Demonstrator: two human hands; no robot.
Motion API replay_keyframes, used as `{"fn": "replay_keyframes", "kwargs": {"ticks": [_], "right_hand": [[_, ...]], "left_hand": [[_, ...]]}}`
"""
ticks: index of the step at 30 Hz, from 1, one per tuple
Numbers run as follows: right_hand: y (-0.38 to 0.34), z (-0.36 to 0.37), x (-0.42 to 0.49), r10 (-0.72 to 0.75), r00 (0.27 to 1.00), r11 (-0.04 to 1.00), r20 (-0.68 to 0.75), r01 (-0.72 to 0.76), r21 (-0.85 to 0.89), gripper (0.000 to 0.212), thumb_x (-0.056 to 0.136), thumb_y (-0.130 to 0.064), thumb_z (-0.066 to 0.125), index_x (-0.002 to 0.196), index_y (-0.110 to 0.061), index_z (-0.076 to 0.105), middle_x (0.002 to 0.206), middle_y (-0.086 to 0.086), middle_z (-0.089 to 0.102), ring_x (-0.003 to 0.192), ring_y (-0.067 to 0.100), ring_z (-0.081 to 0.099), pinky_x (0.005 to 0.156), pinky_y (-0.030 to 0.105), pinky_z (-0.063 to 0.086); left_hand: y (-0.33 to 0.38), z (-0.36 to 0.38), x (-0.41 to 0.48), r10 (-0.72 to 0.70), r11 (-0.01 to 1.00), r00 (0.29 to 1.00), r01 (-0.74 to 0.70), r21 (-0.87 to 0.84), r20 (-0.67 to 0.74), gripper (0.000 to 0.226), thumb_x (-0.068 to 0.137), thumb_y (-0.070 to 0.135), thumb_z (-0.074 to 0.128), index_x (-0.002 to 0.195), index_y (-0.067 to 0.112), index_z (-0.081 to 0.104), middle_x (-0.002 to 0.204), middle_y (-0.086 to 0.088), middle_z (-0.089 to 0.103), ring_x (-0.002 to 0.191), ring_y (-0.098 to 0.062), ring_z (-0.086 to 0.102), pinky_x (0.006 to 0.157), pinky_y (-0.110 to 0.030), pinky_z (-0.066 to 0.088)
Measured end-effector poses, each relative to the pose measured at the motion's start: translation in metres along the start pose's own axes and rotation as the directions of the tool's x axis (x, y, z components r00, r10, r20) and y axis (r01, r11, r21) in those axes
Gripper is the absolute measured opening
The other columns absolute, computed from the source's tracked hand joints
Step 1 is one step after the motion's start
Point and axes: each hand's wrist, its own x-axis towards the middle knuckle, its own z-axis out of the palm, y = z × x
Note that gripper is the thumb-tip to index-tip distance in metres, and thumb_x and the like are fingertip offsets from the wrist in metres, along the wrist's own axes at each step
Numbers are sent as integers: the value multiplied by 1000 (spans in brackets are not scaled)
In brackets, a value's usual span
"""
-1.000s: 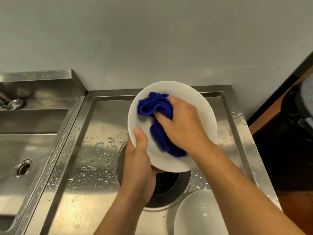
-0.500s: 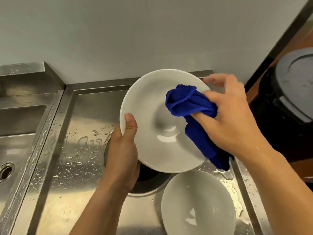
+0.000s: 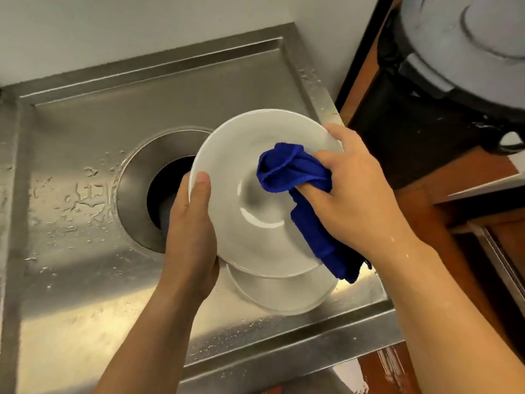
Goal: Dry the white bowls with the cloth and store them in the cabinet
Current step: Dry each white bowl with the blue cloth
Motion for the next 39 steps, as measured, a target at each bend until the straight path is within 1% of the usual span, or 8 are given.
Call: {"fn": "replay_keyframes", "kwargs": {"ticks": [5, 10, 15, 20, 24, 27, 32, 39], "right_hand": [[16, 25, -40, 78, 997, 997, -15, -78, 1, 16, 94, -33, 68, 106, -24, 73, 146, -4, 46, 110, 10, 52, 83, 14, 38], [33, 42, -65, 146, 989, 989, 3, -146, -37, 23, 95, -32, 67, 114, -21, 73, 152, -3, 45, 117, 15, 55, 90, 21, 43], [47, 47, -72, 147, 988, 989, 40, -145, -41, 22, 96, -31, 67, 113, -18, 72, 147, -3, 48, 116, 17, 58, 98, 34, 52], [56, 49, -69, 144, 987, 989, 73, -142, -37, 22, 97, -30, 66, 112, -17, 73, 146, -5, 48, 113, 19, 59, 97, 37, 55], [63, 52, -66, 159, 982, 986, 101, -154, -61, 21, 98, -30, 65, 111, -15, 71, 145, -2, 49, 114, 23, 58, 98, 35, 52], [67, 55, -65, 167, 981, 984, 103, -158, -87, 21, 99, -32, 63, 110, -16, 71, 146, 0, 49, 115, 23, 54, 96, 31, 47], [72, 59, -64, 157, 984, 986, 87, -152, -65, 15, 98, -32, 63, 103, -20, 69, 149, -3, 49, 110, 18, 42, 97, 30, 42], [73, 65, -63, 136, 987, 990, 88, -133, -43, 14, 97, -32, 60, 103, -23, 68, 136, -6, 58, 107, 21, 39, 101, 35, 41]], "left_hand": [[-36, -13, -10, 131, 944, 991, -114, 311, -34, 32, 108, 46, 41, 94, 57, 67, 96, 22, 76, 83, 1, 72, 75, -35, 61], [-64, -16, -20, 230, 808, 973, -178, 561, -22, 30, 111, 39, 38, 93, 36, 62, 94, 20, 67, 79, 0, 64, 65, -29, 54], [-84, -14, -18, 265, 691, 964, -172, 702, -25, 29, 113, 33, 36, 110, 24, 63, 105, -4, 65, 87, -14, 61, 66, -23, 46], [-94, -8, -14, 291, 620, 957, -178, 764, -13, 37, 113, 32, 36, 138, 26, 62, 124, -2, 62, 99, -9, 56, 80, -18, 43], [-100, -5, -13, 298, 588, 953, -135, 798, -59, 35, 113, 32, 39, 140, 28, 62, 124, 2, 50, 85, 14, 44, 70, -3, 29], [-99, -4, -12, 320, 561, 946, -139, 816, -59, 36, 113, 31, 43, 145, 32, 59, 126, 2, 45, 83, 11, 44, 70, -2, 28], [-97, -6, -7, 315, 480, 949, -152, 864, -8, 42, 113, 30, 42, 154, 28, 54, 140, -3, 68, 114, -20, 65, 93, -33, 51], [-102, -16, 1, 302, 472, 953, -148, 869, -2, 37, 113, 33, 40, 141, 27, 65, 106, 5, 72, 82, -16, 59, 65, -16, 41]]}}
